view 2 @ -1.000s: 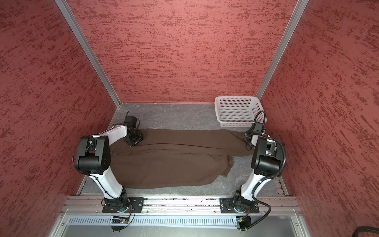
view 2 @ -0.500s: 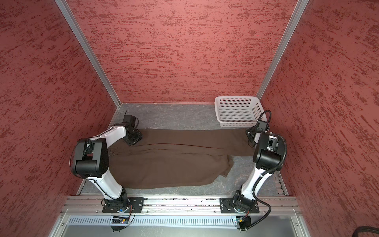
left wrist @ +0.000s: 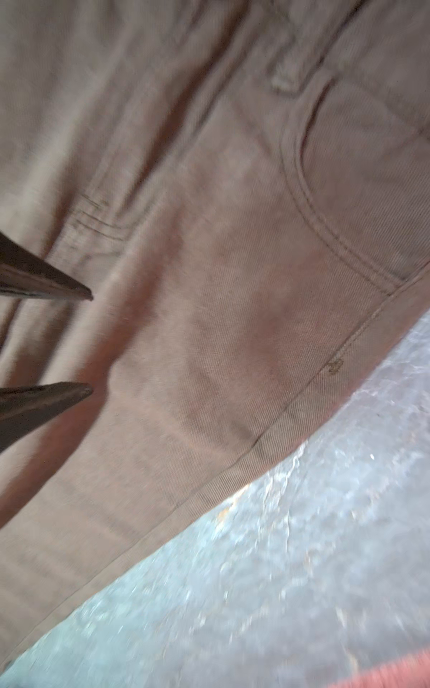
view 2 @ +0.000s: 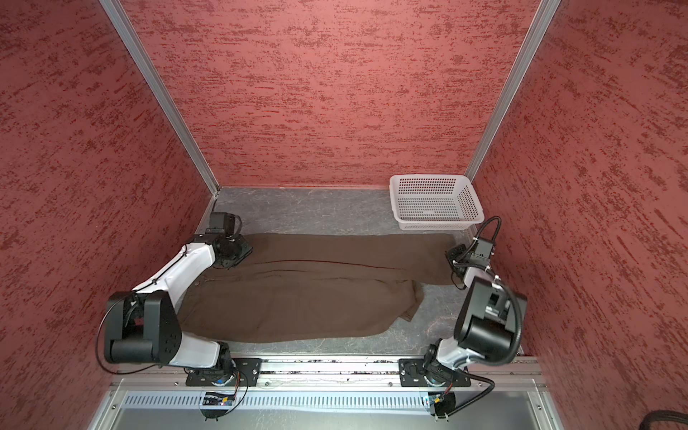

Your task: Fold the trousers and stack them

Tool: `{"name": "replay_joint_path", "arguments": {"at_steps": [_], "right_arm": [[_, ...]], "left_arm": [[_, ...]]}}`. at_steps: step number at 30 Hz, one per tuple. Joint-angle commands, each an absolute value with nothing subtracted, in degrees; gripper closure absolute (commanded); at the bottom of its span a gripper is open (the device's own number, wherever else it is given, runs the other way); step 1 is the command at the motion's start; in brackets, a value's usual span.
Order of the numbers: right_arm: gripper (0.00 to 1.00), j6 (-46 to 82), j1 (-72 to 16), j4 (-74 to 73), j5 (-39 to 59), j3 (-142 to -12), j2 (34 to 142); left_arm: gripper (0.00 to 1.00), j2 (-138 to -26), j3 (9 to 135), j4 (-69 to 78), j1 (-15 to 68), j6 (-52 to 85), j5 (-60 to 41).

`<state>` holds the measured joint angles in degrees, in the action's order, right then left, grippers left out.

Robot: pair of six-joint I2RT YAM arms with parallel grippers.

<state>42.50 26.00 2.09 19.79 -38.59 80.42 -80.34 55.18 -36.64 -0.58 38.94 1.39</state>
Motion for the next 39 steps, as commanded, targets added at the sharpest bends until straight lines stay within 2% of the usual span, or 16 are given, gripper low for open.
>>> {"name": "replay_joint_path", "arguments": {"at_steps": [1,5,10,16,24,25,27,29,31,39], "right_arm": [[0.66,36.39,23.23,15.4,15.57,-36.8,69.11],[0.59,32.54,21.8,29.53,13.68,-34.52,58.42],[0.51,31.79,21.26,32.76,18.09,-27.82,53.73],[0.47,32.61,18.06,28.55,18.52,-25.58,58.67],[0.48,34.3,14.24,22.5,19.08,-25.43,66.53],[0.5,34.81,13.65,21.71,19.24,-25.43,67.39],[0.6,35.56,12.69,20.64,19.98,-25.59,68.83],[0.83,36.03,12.2,20.59,20.56,-26.21,69.43],[0.98,35.22,12.16,22.89,19.64,-27.95,68.98],[1.0,29.67,12.21,41.86,10.35,-44.38,63.86]], "left_arm": [[0.61,-75.97,51.72,-38.6,-0.59,38.43,1.06],[0.61,-72.54,46.39,-37.72,-2.24,39.22,-1.32],[0.6,-70.59,41.5,-35.61,-3.77,39.99,-3.87],[0.61,-71.67,39.49,-34.7,-5.03,39.9,-4.48],[0.61,-73.35,38.23,-33.07,-7.54,39.47,-5.61],[0.61,-73.72,38.23,-32.92,-7.81,39.33,-5.75],[0.61,-74.55,38.41,-32.48,-8.12,39.22,-6.11],[0.61,-75.34,38.5,-32.01,-8.3,39.2,-6.28],[0.61,-76.0,38.5,-31.53,-8.34,39.2,-6.43],[0.61,-78.17,38.02,-30.01,-9.65,38.67,-7.23]]}}
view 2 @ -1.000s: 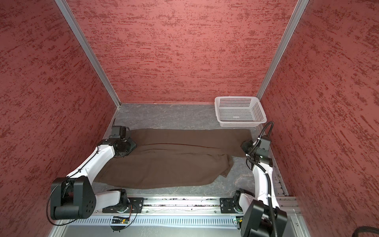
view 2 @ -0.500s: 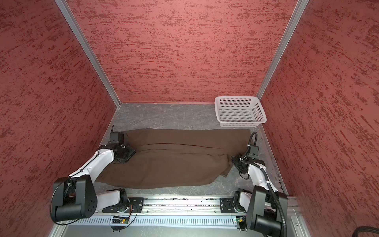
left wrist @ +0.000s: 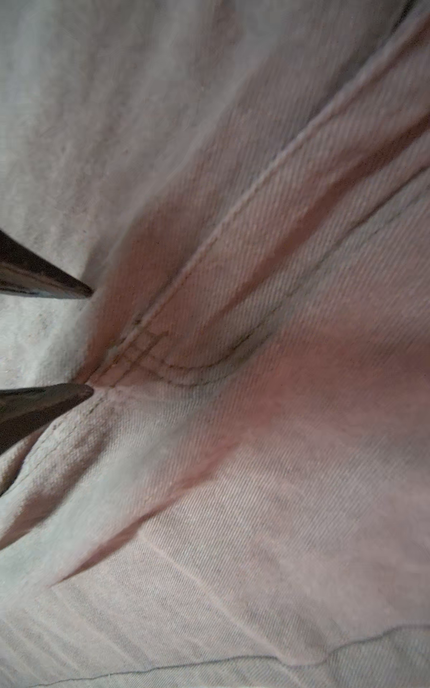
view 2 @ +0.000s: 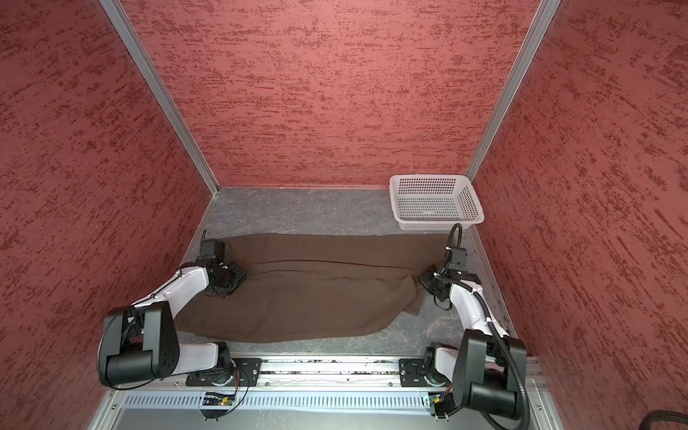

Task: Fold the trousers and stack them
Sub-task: 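Shift the right gripper along the hems toward the basket while the left holds the waistband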

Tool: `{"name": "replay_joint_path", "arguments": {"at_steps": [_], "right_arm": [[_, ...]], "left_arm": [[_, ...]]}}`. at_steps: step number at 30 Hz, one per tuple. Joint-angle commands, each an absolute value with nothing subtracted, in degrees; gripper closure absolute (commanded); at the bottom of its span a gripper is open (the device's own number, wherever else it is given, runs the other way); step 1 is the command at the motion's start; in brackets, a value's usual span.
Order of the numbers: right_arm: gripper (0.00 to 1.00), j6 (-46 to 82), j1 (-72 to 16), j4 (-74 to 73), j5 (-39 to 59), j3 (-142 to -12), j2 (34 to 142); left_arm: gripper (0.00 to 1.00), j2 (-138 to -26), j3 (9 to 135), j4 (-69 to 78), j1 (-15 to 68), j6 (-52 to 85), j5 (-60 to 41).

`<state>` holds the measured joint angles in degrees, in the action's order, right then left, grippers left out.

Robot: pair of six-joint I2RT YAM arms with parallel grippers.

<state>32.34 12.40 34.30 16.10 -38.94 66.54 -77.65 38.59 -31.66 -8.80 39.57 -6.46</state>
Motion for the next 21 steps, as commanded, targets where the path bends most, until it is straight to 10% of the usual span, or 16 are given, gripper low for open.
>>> {"name": "replay_joint_path", "arguments": {"at_steps": [1,15,21], "right_arm": [[1.0,29.32,12.14,43.98,8.76,-46.83,63.12],[1.0,28.03,12.67,56.78,6.48,-60.0,61.11],[0.52,26.04,12.74,54.81,3.62,-61.3,66.41]], "left_arm": [[0.61,-78.32,37.84,-29.68,-10.04,38.56,-7.56],[0.61,-79.34,36.43,-27.74,-12.9,37.43,-8.69],[0.62,-80.89,35.93,-26.91,-13.17,37.7,-7.67]]}}
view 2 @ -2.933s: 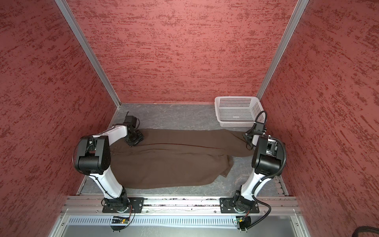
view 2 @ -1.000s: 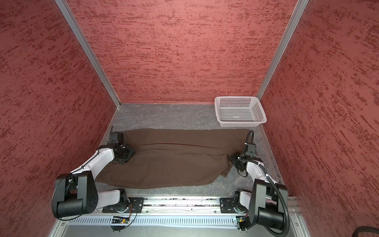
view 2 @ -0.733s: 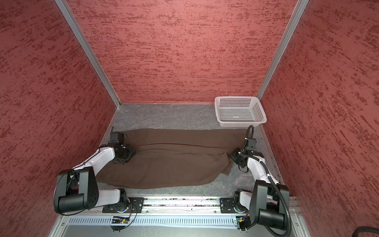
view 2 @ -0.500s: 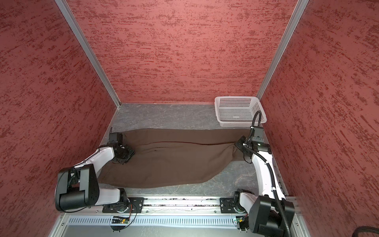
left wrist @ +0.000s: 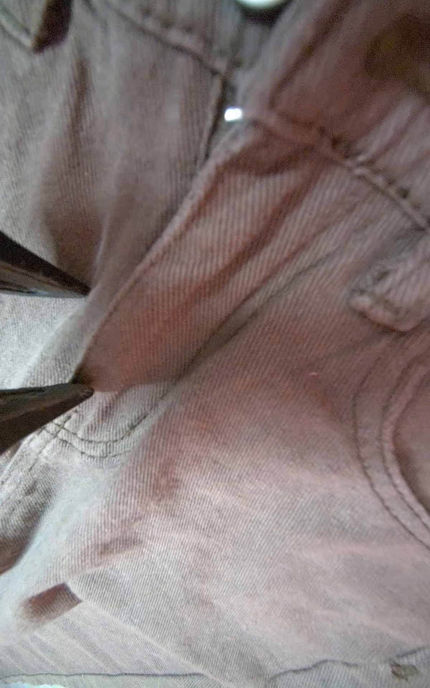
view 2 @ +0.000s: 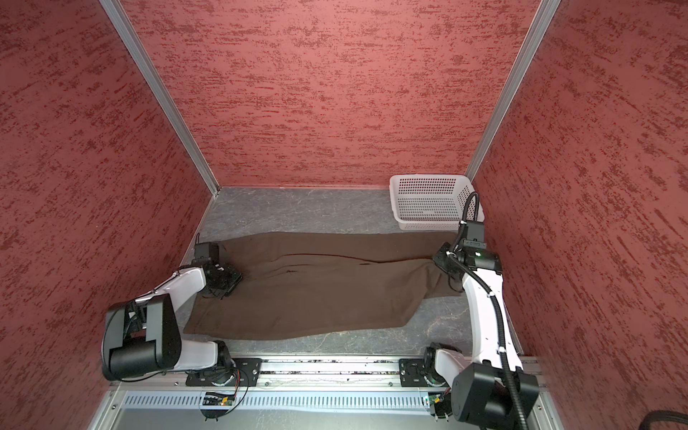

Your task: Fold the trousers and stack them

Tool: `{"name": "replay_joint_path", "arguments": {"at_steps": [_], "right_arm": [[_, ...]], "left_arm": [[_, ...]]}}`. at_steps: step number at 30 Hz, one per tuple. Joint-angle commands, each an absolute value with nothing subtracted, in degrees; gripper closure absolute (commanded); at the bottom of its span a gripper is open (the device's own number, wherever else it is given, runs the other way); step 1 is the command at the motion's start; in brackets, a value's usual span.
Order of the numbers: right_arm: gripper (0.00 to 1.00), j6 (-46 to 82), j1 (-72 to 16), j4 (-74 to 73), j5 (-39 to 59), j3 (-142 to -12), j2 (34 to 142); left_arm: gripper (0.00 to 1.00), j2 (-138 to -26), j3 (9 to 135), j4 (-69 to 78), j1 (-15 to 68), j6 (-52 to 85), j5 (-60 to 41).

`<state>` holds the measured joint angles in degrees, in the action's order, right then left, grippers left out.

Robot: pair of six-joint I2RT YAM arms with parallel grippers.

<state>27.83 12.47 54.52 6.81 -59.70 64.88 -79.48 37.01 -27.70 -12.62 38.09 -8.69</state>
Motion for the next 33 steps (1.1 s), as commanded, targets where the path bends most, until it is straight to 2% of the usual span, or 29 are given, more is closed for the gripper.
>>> {"name": "replay_joint_path", "arguments": {"at_steps": [1,4,5,7,9,11,15,21,26,33], "right_arm": [[0.5,25.85,12.74,54.98,3.54,-61.18,66.66],[0.5,25.19,12.86,56.77,3.34,-60.28,65.71],[0.56,25.12,12.79,57.59,3.49,-59.7,65.17],[0.76,25.14,12.75,58.78,5.0,-57.11,63.33],[0.91,25.76,12.78,59.16,6.24,-53.42,61.8],[1.0,26.88,12.76,57.98,7.8,-48.51,60.21],[1.0,29.49,12.74,53.63,11.47,-39.81,59.86],[1.0,30.41,12.74,47.94,11.33,-39.01,66.0],[0.91,30.36,12.77,43.78,10.72,-39.31,72.19],[0.7,29.14,12.79,40.75,9.2,-42.62,79.32]], "left_arm": [[0.63,-80.86,35.77,-26.85,-13.39,37.79,-7.44],[0.67,-80.2,35.57,-26.87,-14.33,37.88,-6.87],[0.69,-79.99,35.65,-26.83,-14.62,37.89,-6.81],[0.71,-79.76,36.03,-26.83,-15.4,37.96,-6.82],[0.73,-79.63,36.36,-26.96,-15.79,38.09,-7.13],[0.74,-79.54,36.4,-26.85,-15.97,38.14,-7.37],[0.74,-79.75,36.21,-26.74,-16.06,38.14,-7.28],[0.74,-81.28,36.06,-26.05,-16.05,38.06,-7.53],[0.73,-81.88,35.88,-26.01,-16.28,37.88,-7.21],[0.73,-82.14,35.86,-25.57,-16.85,37.88,-7.21]]}}
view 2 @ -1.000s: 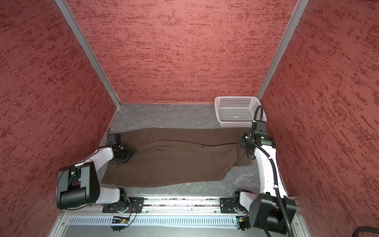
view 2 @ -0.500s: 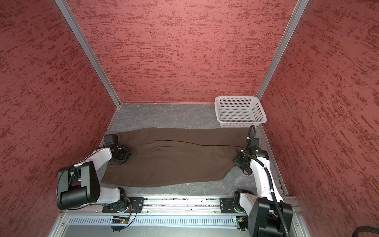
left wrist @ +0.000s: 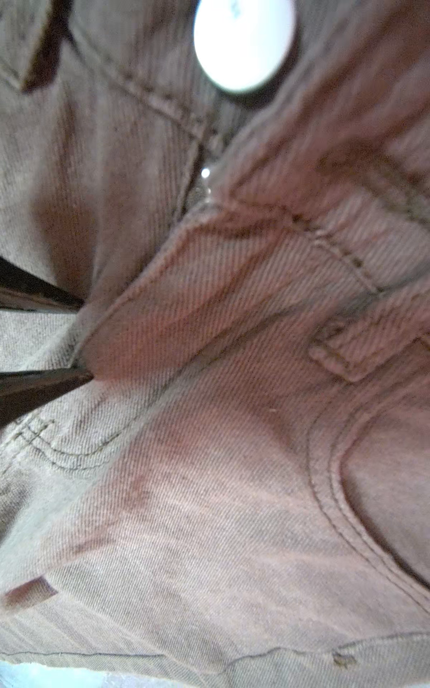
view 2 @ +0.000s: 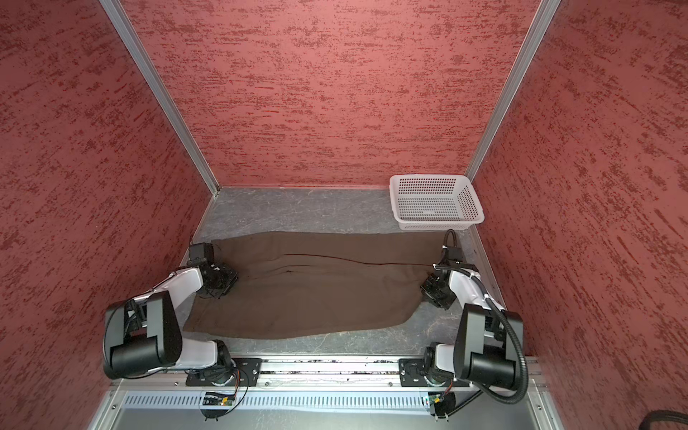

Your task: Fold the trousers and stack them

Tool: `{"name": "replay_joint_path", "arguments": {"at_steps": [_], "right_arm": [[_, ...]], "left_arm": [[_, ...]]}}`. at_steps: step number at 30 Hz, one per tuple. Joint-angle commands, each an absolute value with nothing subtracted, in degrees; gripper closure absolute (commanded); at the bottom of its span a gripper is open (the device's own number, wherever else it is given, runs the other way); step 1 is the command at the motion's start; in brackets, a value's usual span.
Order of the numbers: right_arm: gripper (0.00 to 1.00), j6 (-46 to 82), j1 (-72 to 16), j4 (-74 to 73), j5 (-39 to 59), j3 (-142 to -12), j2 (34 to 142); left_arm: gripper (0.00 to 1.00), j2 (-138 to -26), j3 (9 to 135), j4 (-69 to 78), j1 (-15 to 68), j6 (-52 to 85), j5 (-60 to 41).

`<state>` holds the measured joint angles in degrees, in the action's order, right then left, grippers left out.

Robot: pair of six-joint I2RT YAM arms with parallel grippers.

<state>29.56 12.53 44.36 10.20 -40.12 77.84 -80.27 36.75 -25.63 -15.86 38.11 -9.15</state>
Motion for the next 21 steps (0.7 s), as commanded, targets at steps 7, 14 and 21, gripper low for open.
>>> {"name": "replay_joint_path", "arguments": {"at_steps": [7,14,21], "right_arm": [[0.63,28.78,12.76,38.5,10.72,-43.08,84.56],[0.6,27.83,12.78,43.16,8.42,-44.58,80.77],[0.95,27.77,12.77,47.16,7.68,-43.84,75.16]], "left_arm": [[0.72,-83.7,36.11,-25.13,-17.02,38.04,-7.65],[0.72,-83.31,36.11,-25.06,-17.26,38.05,-7.69],[0.72,-83.49,35.94,-24.87,-17.24,38.14,-8.29]]}}
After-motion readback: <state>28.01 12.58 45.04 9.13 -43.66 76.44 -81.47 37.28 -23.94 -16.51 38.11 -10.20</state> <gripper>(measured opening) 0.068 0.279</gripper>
